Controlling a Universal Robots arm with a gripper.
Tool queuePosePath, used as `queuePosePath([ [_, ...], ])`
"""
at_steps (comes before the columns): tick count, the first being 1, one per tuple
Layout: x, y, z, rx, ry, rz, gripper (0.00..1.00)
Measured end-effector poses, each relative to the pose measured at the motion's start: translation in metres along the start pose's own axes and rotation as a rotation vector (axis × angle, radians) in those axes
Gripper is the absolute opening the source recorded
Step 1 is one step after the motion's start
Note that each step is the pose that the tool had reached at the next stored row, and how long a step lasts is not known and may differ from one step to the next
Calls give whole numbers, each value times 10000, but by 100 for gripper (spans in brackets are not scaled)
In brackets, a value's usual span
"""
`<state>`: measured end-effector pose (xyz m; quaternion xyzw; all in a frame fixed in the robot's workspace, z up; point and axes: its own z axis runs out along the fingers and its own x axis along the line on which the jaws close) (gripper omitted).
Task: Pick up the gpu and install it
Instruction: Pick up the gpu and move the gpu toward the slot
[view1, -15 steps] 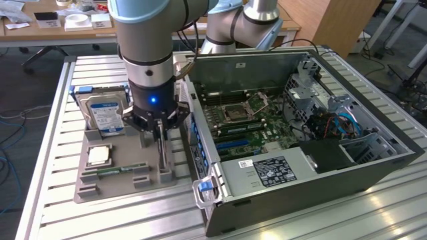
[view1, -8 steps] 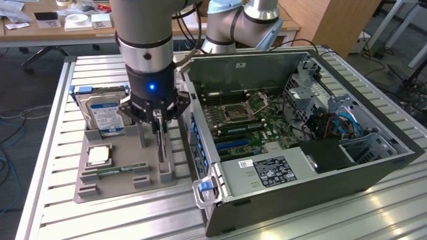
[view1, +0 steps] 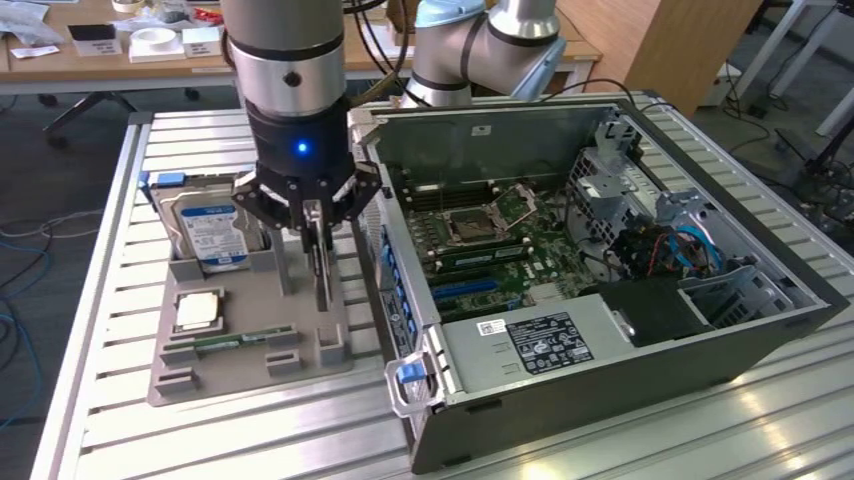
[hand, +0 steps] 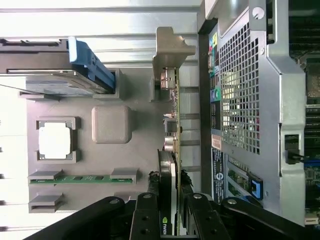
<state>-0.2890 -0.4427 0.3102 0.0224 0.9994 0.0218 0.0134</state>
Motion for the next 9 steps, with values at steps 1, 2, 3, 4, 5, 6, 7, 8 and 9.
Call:
queuePosePath([
  [1, -1, 1, -29, 0, 3, -34, 27],
  [2, -2, 3, -57, 0, 4, -57, 27],
  [3, -2, 4, -89, -1, 4, -74, 27],
  [4, -3, 6, -126, -1, 5, -88, 27],
  [5, -4, 7, -167, -3, 4, -97, 27],
  [6, -6, 10, -215, -3, 4, -103, 27],
  [7, -7, 12, -261, -3, 6, -109, 27],
  [8, -8, 13, -306, -3, 6, -113, 27],
  [9, -9, 16, -350, -3, 6, -115, 27],
])
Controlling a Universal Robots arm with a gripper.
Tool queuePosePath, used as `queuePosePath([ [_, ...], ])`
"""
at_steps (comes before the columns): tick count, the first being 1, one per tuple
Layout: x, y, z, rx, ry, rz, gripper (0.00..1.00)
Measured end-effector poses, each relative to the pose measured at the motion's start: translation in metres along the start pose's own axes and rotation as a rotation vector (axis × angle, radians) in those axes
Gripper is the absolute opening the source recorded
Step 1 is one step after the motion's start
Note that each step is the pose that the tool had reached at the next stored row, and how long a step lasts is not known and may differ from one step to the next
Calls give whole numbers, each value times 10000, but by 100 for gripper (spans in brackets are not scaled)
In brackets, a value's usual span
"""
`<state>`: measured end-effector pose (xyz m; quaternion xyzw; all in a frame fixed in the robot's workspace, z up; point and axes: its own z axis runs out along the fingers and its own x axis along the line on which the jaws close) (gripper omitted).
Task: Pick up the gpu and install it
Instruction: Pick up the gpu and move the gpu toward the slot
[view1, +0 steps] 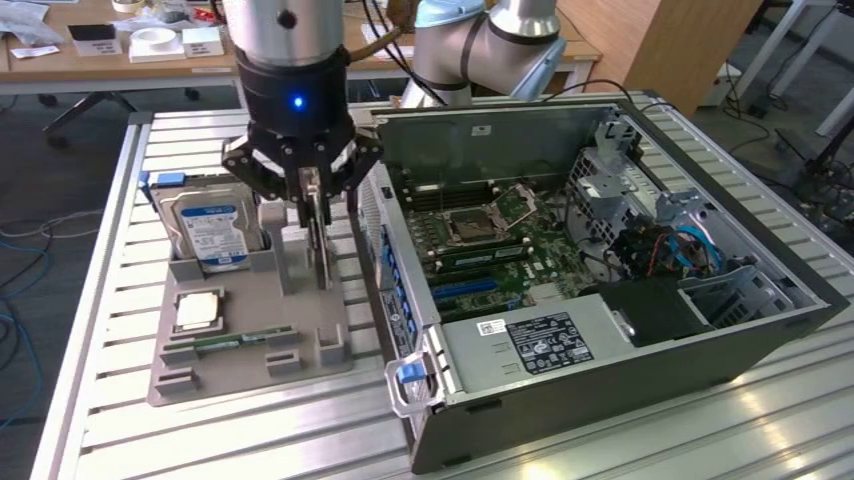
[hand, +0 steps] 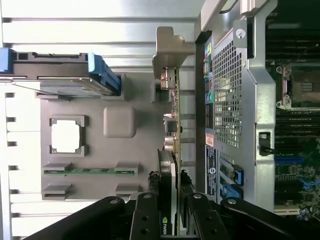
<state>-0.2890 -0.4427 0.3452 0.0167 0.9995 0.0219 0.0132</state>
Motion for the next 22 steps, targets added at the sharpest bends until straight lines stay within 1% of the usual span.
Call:
queuePosePath([
  [6, -7, 12, -271, 0, 1, -6, 27],
  [8, -9, 15, -339, -1, 0, -7, 27],
  [16, -14, 24, -542, 0, 0, -9, 27],
  [20, -16, 27, -613, 0, 0, -9, 27],
  [22, -16, 27, -629, -2, -1, -9, 27],
])
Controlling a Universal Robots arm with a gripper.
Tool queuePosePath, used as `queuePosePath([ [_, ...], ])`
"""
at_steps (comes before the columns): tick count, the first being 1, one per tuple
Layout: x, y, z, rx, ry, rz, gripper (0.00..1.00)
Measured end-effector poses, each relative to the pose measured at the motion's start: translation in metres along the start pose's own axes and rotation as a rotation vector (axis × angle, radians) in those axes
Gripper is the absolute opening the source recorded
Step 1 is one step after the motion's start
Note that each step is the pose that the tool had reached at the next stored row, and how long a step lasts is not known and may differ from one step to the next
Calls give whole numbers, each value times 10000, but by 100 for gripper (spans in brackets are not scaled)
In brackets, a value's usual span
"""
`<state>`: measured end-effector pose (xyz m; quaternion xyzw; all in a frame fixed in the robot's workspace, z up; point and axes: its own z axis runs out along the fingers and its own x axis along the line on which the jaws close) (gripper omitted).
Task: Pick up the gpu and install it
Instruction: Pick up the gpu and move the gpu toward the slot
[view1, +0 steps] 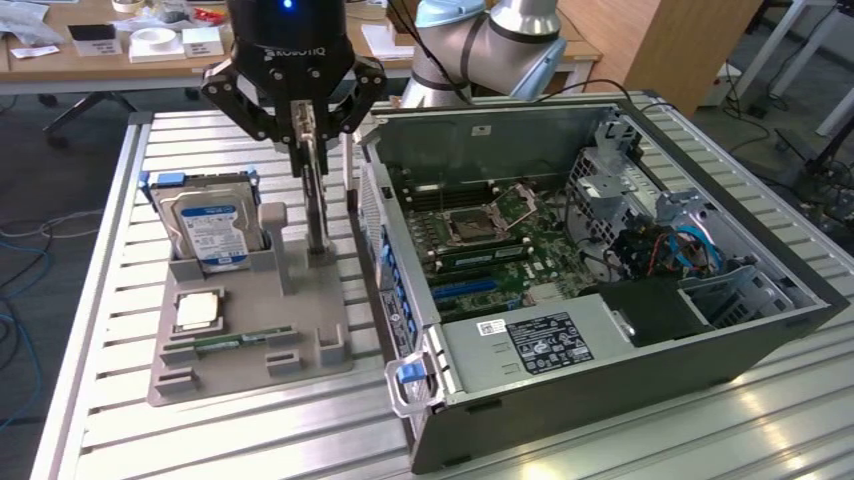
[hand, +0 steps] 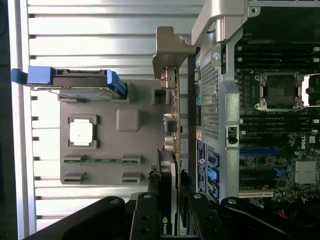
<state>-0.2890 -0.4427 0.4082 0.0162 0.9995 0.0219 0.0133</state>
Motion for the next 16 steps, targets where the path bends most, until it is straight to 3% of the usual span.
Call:
queuePosePath([
  [16, -1, 2, -40, 1, 0, 0, 27],
])
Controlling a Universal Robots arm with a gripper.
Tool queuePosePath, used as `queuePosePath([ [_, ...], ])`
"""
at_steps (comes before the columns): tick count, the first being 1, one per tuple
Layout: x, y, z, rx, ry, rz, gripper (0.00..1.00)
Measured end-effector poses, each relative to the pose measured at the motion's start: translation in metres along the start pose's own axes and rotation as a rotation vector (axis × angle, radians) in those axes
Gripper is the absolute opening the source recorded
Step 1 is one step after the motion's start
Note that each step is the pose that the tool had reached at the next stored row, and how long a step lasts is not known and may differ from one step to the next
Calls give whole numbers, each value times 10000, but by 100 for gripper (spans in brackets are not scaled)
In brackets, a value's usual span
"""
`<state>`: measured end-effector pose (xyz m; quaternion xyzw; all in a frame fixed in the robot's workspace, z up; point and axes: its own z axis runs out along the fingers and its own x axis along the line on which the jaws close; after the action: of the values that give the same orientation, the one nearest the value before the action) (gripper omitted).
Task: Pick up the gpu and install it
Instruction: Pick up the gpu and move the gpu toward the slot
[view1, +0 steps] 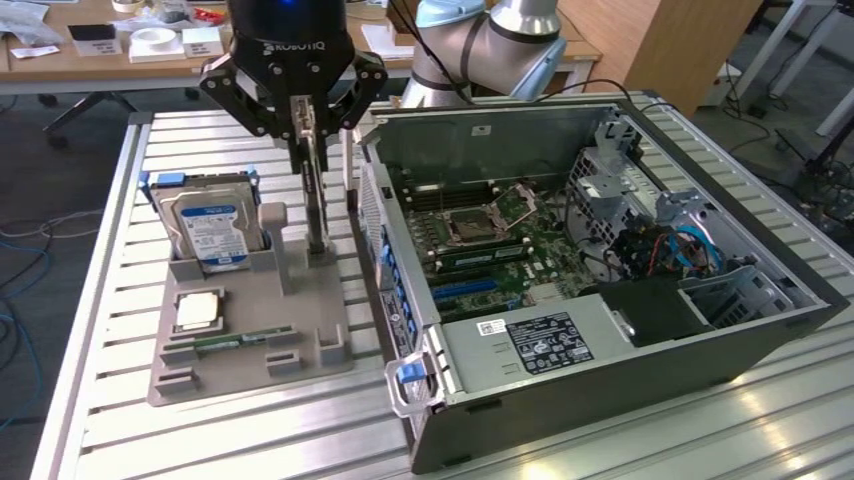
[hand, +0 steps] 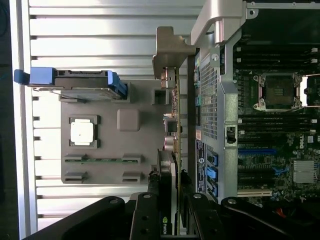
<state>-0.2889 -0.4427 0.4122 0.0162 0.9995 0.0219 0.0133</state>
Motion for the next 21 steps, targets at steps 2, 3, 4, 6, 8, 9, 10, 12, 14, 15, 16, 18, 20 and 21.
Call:
queuePosePath([
  [2, 0, 0, 0, 0, 1, 0, 27],
  [3, 0, 0, 0, 0, 1, 1, 27],
  [4, 0, 0, -1, 0, 1, 0, 27],
  [6, 0, 0, -1, 0, 1, 0, 27],
  [8, -1, 0, -1, 0, 1, 0, 27],
  [9, -5, 0, -1, 1, 2, -1, 27],
  [10, -12, 0, -1, 1, 2, -2, 27],
  [12, -25, 1, 0, 1, 1, 0, 27],
  [14, -45, 3, 1, 0, 1, 0, 27],
  [15, -56, 3, 1, 0, 1, 0, 27],
  [16, -68, 4, 1, 0, 1, 1, 27],
  [18, -96, 6, 3, 0, 0, 1, 27],
  [20, -129, 8, 3, 0, 1, 1, 27],
  [21, -148, 10, 4, 0, 1, 1, 27],
])
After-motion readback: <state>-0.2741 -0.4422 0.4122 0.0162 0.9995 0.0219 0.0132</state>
